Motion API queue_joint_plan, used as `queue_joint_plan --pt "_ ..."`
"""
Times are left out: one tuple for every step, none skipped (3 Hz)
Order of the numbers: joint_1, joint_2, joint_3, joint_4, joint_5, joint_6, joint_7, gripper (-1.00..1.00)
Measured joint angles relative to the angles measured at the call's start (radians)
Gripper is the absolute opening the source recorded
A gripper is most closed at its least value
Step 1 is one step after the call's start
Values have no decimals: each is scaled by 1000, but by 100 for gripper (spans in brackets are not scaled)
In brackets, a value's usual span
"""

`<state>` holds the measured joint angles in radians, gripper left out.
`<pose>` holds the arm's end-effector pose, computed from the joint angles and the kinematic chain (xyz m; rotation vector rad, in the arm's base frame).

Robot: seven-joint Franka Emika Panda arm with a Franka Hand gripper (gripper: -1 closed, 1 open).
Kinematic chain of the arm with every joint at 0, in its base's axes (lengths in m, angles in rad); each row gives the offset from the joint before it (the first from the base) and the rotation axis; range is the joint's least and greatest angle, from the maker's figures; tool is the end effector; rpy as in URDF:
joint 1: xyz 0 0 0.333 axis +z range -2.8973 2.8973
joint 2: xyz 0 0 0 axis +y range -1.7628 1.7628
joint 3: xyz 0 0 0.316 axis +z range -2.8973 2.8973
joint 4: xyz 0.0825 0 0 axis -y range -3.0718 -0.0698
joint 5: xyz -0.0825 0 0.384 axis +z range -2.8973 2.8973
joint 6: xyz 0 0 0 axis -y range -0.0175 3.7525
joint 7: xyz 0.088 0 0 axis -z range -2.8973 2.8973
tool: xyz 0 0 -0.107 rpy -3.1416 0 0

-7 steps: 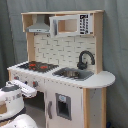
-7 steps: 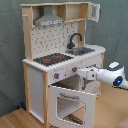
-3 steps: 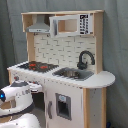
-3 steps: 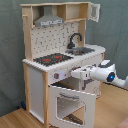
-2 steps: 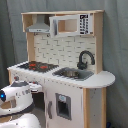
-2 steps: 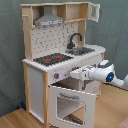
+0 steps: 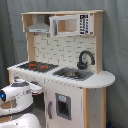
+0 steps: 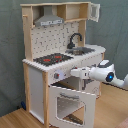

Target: Play with the kitchen

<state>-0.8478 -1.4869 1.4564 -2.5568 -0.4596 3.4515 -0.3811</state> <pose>0.3470 0.3540 0.3408 0.7169 1.5637 0.6866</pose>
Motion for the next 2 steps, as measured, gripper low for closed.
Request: queue_joint_plan --pt "0 3 0 0 2 0 118 -100" --pt "0 3 0 1 2 0 235 -100"
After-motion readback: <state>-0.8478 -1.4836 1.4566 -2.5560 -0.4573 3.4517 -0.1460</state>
